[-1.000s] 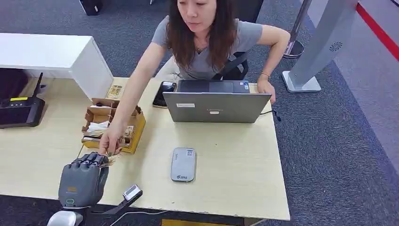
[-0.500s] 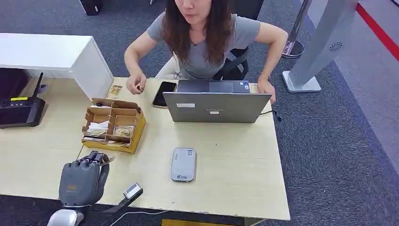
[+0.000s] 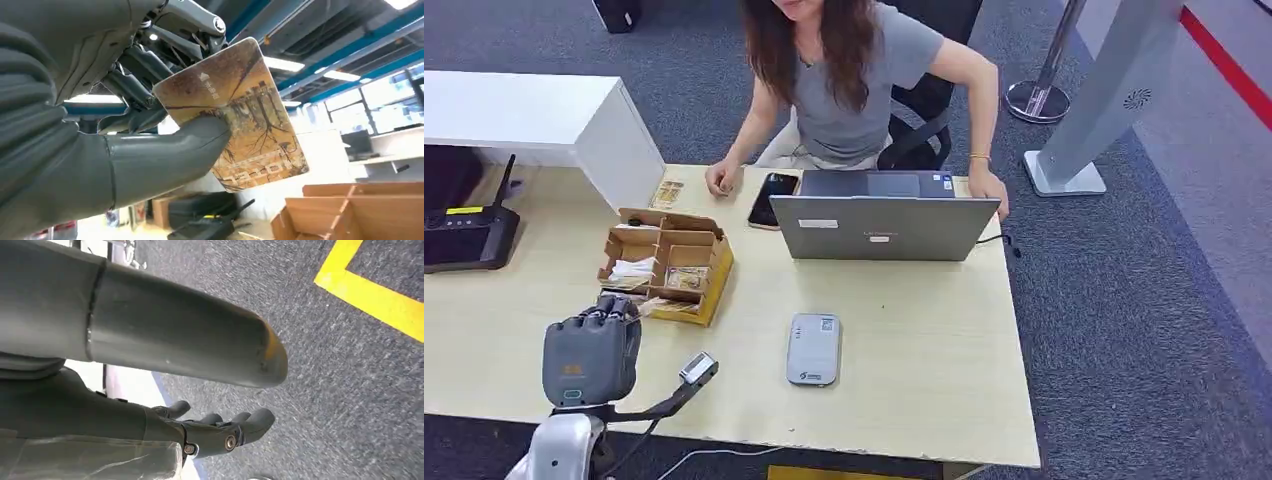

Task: Pass the card to the sensor for recognition and then transmit it.

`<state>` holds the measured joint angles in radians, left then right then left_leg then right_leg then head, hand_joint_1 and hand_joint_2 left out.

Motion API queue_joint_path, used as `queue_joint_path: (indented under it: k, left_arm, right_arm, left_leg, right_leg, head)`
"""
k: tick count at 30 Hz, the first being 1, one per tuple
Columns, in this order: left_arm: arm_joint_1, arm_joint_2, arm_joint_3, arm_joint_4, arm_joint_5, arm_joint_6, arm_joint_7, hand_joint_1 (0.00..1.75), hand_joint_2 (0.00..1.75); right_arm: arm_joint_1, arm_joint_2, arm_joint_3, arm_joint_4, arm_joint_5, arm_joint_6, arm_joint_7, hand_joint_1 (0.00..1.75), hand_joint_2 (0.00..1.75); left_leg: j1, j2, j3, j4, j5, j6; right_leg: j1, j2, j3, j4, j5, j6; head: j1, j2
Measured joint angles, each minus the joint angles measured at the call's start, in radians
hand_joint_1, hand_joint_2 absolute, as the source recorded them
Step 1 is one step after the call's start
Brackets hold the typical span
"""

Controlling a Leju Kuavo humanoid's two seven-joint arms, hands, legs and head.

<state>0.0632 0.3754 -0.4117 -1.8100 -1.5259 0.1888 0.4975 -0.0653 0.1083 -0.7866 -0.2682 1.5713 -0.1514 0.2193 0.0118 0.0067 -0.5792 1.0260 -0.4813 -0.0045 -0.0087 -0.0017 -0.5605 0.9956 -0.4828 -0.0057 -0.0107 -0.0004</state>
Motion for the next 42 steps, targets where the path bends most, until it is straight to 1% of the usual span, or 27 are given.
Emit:
queue_joint_path:
  k: [2, 6, 10, 15, 22, 27, 30, 35, 42]
  left_arm:
    - [-0.017, 0.023, -0.026, 0.020, 0.000, 0.000, 0.005, 1.75, 1.75]
    - [-0.057, 0.051, -0.069, 0.054, 0.000, 0.003, 0.012, 1.75, 1.75]
    - [-0.093, 0.052, -0.107, 0.100, 0.000, 0.022, -0.006, 1.75, 1.75]
    - [-0.133, 0.050, -0.159, 0.148, 0.000, 0.046, -0.013, 1.75, 1.75]
    - [-0.185, 0.053, -0.243, 0.199, 0.000, 0.077, -0.005, 1.75, 1.75]
    - [-0.251, 0.088, -0.354, 0.232, 0.000, 0.128, 0.013, 1.75, 1.75]
    - [-0.271, 0.100, -0.402, 0.245, 0.000, 0.140, 0.014, 1.75, 1.75]
    - [-0.292, 0.103, -0.437, 0.266, 0.000, 0.150, 0.006, 1.75, 1.75]
    - [-0.304, 0.098, -0.457, 0.295, 0.000, 0.164, -0.011, 1.75, 1.75]
  right_arm:
    - [0.000, 0.000, 0.008, 0.000, 0.000, 0.000, -0.001, 0.00, 0.00]
    - [-0.002, 0.000, 0.015, 0.000, 0.000, 0.000, -0.002, 0.00, 0.00]
    - [-0.004, 0.000, 0.023, 0.000, 0.000, 0.003, -0.002, 0.00, 0.00]
    - [-0.005, 0.000, 0.035, 0.001, 0.000, 0.005, -0.002, 0.00, 0.00]
    - [-0.009, 0.000, 0.054, 0.001, 0.000, 0.014, -0.002, 0.00, 0.00]
    - [-0.023, 0.000, 0.071, 0.001, 0.000, 0.023, -0.002, 0.00, 0.00]
    - [-0.027, 0.000, 0.081, 0.001, 0.000, 0.024, -0.002, 0.00, 0.00]
    - [-0.027, 0.000, 0.085, 0.002, 0.000, 0.024, -0.002, 0.00, 0.00]
    - [-0.028, 0.000, 0.089, 0.002, 0.000, 0.026, -0.002, 0.00, 0.00]
  left_leg:
    - [0.000, 0.000, 0.000, 0.000, 0.000, 0.000]
    - [-0.001, -0.001, 0.000, 0.000, 0.000, 0.000]
    - [-0.001, 0.000, 0.000, 0.000, 0.000, 0.000]
    - [0.000, 0.000, 0.000, 0.000, 0.000, 0.000]
    - [0.000, 0.000, 0.000, 0.000, 0.000, 0.000]
    - [0.000, 0.000, 0.000, 0.000, 0.000, 0.000]
    - [0.000, 0.000, 0.000, 0.000, 0.000, 0.000]
    - [0.000, 0.000, 0.000, 0.000, 0.000, 0.000]
    - [0.000, 0.000, 0.000, 0.000, 0.000, 0.000]
  right_leg:
    - [0.000, 0.000, 0.000, 0.000, 0.000, 0.000]
    - [0.000, 0.000, 0.000, 0.000, 0.000, 0.000]
    - [0.000, 0.000, 0.000, 0.000, 0.000, 0.000]
    - [0.000, 0.000, 0.000, 0.000, 0.000, 0.000]
    - [0.000, 0.000, 0.000, 0.000, 0.000, 0.000]
    - [0.000, 0.000, 0.000, 0.000, 0.000, 0.000]
    - [0.000, 0.000, 0.000, 0.000, 0.000, 0.000]
    - [0.000, 0.000, 0.000, 0.000, 0.000, 0.000]
    - [0.000, 0.000, 0.000, 0.000, 0.000, 0.000]
  head:
    - [0.000, 0.000]
    - [0.000, 0.000]
    - [0.000, 0.000]
    - [0.000, 0.000]
    - [0.000, 0.000]
    - [0.000, 0.000]
    - [0.000, 0.000]
    - [0.000, 0.000]
    - [0.000, 0.000]
